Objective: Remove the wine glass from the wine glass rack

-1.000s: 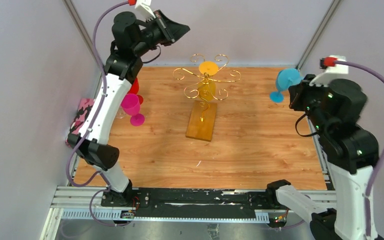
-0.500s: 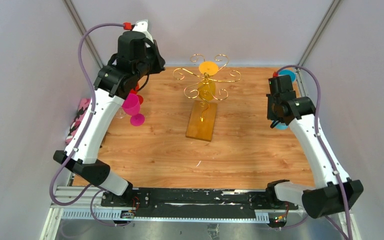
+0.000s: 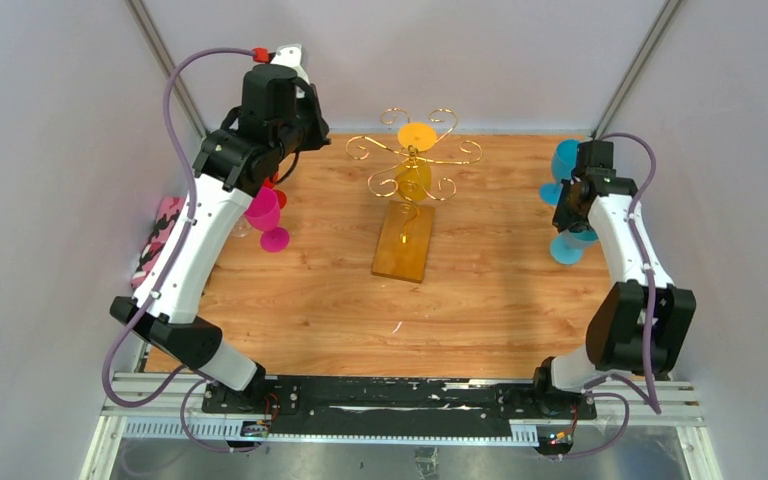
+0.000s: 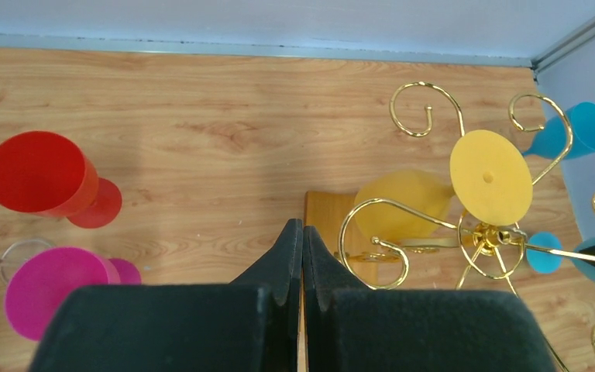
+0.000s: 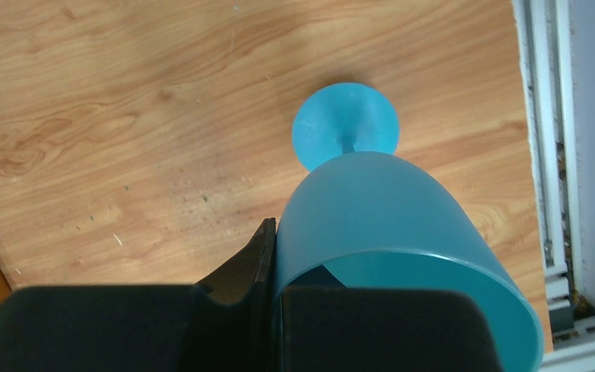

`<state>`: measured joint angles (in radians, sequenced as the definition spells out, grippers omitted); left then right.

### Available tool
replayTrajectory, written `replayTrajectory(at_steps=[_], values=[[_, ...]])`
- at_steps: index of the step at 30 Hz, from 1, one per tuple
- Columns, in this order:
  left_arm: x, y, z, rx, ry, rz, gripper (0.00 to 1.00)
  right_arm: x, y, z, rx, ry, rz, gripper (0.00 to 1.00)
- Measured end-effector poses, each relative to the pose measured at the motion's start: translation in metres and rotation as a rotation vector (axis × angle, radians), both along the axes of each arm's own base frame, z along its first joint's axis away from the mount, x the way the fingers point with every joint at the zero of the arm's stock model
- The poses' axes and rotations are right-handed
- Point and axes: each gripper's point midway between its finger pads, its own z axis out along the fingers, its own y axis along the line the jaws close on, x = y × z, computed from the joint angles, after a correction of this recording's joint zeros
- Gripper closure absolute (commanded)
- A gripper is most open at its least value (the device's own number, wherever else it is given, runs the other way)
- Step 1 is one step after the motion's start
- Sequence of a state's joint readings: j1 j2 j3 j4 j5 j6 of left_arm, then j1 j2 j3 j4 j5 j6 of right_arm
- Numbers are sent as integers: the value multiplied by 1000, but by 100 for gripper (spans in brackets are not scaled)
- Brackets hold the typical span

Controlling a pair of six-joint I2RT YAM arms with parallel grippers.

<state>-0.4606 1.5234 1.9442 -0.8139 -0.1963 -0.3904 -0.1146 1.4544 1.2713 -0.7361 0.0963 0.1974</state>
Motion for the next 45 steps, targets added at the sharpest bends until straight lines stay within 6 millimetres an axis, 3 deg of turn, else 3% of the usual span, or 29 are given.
replayTrajectory(at_steps=[9,15,23,25,32,40,45], values=[[8,1,-10,45,12,3,100,46,-1,-25,42,30,13,100],[9,1,-12,58,14,-1,99,58,-7,-24,41,22,4,99],[9,0,-11,62,9,-11,90,61,-6,-24,53,22,5,63],[8,-3,-12,58,11,-28,86,60,-2,-22,69,17,13,59],[4,-16,-3,29,-1,-103,66,56,2,14,77,-55,28,54],[-5,-39,31,-53,-57,-232,63,46,4,54,68,-158,23,54],[-8,-72,52,-175,-78,-397,57,28,5,87,52,-255,17,54]])
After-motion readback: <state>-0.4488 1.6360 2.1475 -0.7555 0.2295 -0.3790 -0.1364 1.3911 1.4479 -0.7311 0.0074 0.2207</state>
